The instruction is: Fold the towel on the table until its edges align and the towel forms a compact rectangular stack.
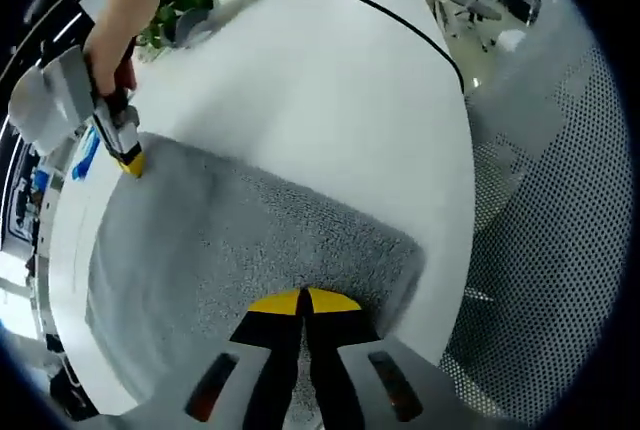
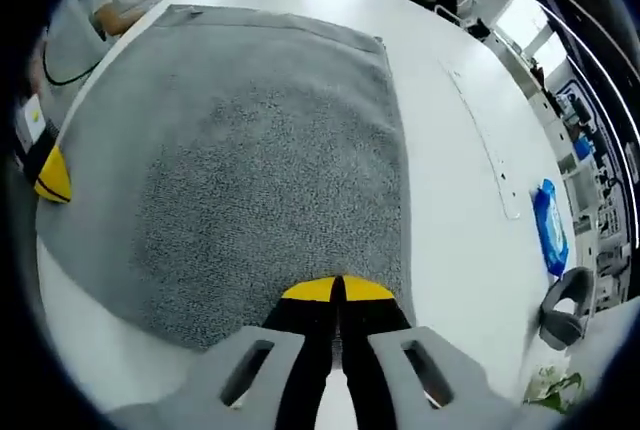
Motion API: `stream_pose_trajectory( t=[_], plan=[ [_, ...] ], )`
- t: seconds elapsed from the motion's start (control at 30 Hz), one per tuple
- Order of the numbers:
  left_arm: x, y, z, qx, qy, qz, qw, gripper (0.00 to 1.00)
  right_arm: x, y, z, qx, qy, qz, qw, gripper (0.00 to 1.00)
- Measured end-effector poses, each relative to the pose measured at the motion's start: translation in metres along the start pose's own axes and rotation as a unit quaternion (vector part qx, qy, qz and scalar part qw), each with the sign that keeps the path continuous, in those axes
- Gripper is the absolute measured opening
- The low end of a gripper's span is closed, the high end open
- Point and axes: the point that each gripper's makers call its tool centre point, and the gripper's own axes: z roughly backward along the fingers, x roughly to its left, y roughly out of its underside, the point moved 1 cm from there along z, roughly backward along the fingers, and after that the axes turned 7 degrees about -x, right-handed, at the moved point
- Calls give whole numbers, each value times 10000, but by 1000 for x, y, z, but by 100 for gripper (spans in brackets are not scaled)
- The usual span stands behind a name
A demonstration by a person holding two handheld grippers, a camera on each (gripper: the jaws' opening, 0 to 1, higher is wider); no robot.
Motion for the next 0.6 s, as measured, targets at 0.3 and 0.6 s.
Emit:
stream_pose_trajectory(
  t=[0.3, 0.6],
  plan=[
    [-4, 2, 0, -53, 62, -247, 9997, 1, 3, -1, -3, 1079, 139, 892, 9900, 0],
    [-15, 7, 6, 538, 108, -1482, 9874, 1, 13, 15, 10, 1297, -157, 355, 9908, 0]
  ],
)
